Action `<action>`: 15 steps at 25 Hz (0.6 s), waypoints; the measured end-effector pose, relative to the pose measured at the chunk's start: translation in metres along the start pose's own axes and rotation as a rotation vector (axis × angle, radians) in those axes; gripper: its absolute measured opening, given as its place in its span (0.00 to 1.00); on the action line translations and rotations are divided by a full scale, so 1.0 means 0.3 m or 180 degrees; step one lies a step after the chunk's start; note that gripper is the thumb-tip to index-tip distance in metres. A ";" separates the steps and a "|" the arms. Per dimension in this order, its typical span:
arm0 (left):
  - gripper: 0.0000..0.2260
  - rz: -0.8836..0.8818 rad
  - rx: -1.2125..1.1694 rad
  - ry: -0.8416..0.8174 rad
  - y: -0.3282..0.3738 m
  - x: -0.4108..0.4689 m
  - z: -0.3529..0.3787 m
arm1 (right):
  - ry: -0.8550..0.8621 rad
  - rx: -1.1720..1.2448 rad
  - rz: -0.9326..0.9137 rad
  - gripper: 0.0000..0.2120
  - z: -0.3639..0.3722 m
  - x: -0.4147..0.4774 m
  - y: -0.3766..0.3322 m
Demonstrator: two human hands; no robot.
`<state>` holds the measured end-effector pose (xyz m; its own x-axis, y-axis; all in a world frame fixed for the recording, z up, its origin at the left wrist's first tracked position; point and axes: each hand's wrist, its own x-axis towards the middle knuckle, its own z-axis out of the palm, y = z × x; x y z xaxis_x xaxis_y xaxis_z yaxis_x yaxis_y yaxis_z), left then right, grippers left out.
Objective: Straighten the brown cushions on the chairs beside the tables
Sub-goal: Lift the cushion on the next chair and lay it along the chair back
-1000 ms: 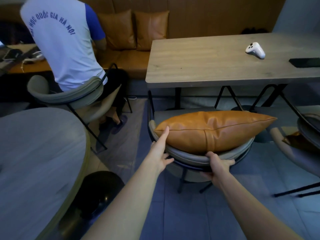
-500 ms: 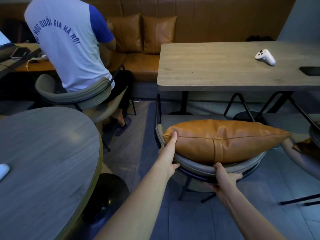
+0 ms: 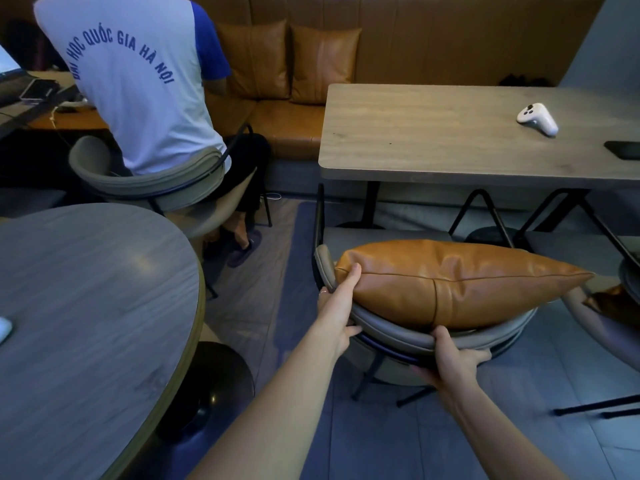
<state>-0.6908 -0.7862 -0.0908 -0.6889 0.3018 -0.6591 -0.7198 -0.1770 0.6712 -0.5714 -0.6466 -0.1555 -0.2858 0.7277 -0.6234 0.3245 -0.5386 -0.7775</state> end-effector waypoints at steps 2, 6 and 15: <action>0.44 -0.0030 -0.0028 0.0117 0.000 0.010 -0.004 | -0.0073 -0.0029 -0.0007 0.40 -0.007 0.012 -0.005; 0.32 -0.0142 -0.0069 0.0197 -0.027 0.016 -0.010 | -0.0196 -0.0085 -0.0029 0.34 -0.023 0.021 -0.004; 0.26 -0.0170 -0.0106 0.0105 0.006 0.043 -0.036 | -0.0245 0.0091 -0.0040 0.40 0.001 0.020 -0.009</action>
<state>-0.7019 -0.7928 -0.1017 -0.6513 0.2806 -0.7050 -0.7578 -0.1926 0.6234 -0.5743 -0.6410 -0.1571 -0.3586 0.7002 -0.6173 0.2948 -0.5425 -0.7867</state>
